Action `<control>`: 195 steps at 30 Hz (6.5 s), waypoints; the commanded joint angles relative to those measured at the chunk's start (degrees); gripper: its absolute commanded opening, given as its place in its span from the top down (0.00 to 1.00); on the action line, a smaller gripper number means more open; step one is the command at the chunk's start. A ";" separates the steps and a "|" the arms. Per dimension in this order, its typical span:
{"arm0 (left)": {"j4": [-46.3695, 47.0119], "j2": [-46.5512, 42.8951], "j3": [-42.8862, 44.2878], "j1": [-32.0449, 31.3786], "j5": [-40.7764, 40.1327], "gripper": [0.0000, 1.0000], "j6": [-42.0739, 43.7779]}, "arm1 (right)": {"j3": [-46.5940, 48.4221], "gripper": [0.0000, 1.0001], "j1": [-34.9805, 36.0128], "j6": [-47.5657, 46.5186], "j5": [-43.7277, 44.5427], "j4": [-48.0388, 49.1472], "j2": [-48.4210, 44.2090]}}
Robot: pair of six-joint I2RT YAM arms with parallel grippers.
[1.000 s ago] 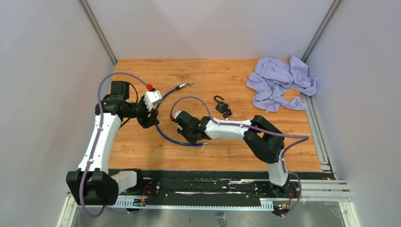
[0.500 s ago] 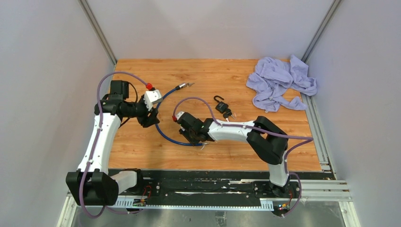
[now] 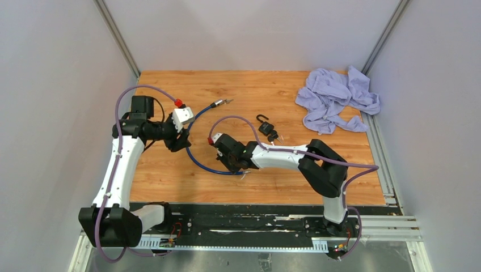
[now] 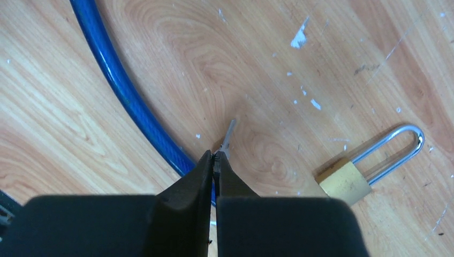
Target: Unlock with the key
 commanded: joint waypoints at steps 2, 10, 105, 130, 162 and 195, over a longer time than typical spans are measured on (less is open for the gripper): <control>-0.99 -2.20 1.29 0.60 3.18 0.44 2.64 | -3.42 0.99 -3.44 1.68 -6.51 -1.10 -6.05; -1.12 -7.78 -2.66 0.49 9.43 0.43 11.50 | -7.32 0.99 -7.89 1.08 -21.43 2.70 -17.84; -1.43 -12.97 -10.28 -14.34 24.91 0.39 1.63 | -4.81 0.99 -8.49 22.63 -43.65 17.34 -29.77; 39.25 -22.10 -19.79 -15.47 18.64 0.47 -40.92 | -4.90 0.99 -4.24 31.29 -23.89 18.83 -33.37; 34.60 -23.46 -19.07 -15.51 15.89 1.00 -39.03 | -8.10 0.99 -4.06 29.22 -22.90 18.15 -35.61; 29.34 -17.77 -14.28 -15.50 32.27 1.00 -52.70 | -6.18 0.69 -5.27 18.28 -36.66 18.82 -36.03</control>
